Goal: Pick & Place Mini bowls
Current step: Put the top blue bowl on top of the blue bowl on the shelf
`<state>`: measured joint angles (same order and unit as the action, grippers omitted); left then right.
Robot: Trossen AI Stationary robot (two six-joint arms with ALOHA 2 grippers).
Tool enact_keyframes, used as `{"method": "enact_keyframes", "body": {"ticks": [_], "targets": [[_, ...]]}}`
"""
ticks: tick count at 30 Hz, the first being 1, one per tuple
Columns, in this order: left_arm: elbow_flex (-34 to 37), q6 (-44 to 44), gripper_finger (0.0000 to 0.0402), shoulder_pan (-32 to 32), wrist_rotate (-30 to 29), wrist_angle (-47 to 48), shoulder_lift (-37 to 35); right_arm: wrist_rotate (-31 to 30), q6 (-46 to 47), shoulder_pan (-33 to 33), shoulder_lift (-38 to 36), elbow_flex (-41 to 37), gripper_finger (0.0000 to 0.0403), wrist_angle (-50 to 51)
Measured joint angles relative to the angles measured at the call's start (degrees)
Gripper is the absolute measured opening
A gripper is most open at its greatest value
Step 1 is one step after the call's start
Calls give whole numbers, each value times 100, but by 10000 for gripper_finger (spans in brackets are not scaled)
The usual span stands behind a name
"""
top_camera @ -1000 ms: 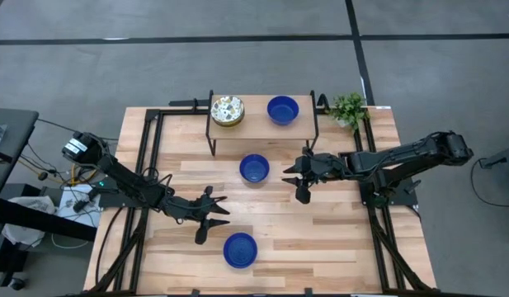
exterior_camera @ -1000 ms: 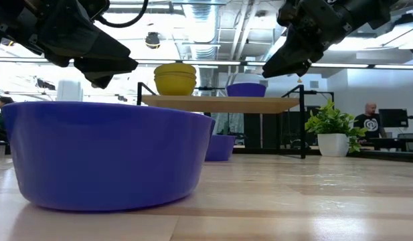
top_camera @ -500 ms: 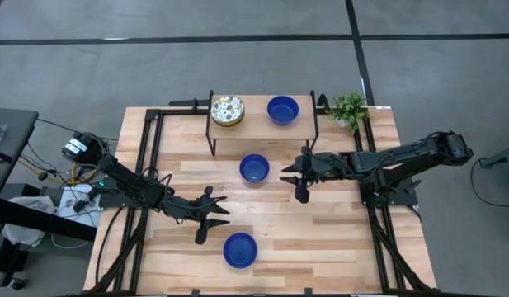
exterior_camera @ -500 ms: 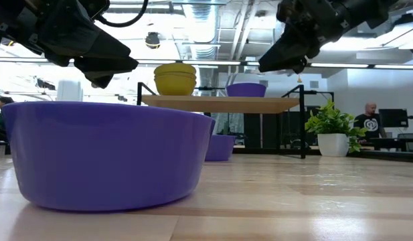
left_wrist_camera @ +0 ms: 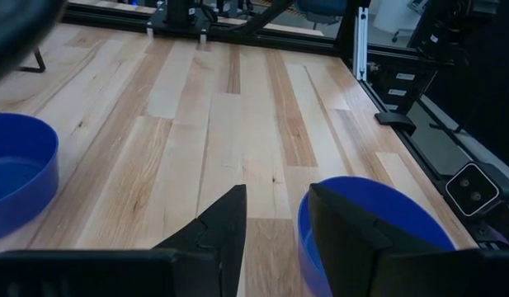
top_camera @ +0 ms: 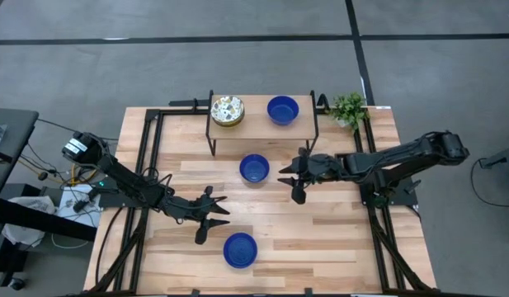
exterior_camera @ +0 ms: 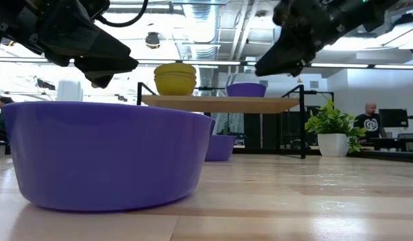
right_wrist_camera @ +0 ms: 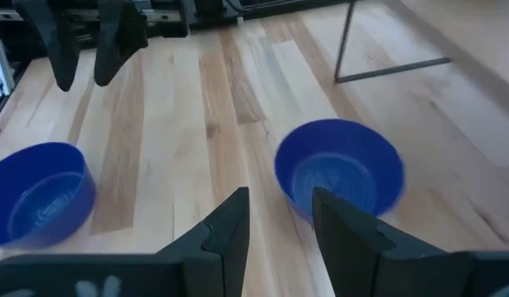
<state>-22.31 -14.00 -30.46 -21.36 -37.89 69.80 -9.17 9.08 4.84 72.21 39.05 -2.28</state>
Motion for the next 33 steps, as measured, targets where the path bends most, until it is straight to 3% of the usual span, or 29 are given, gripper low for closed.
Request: {"method": "enact_keyframes", "body": {"ticks": [13, 33], "targets": [[0, 16, 131, 1, 0, -13, 2, 13, -380, 188, 1728, -2, 122, -1534], [0, 20, 131, 2, 0, -13, 2, 15, -697, 110, 1866, -2, 122, -1753]]}}
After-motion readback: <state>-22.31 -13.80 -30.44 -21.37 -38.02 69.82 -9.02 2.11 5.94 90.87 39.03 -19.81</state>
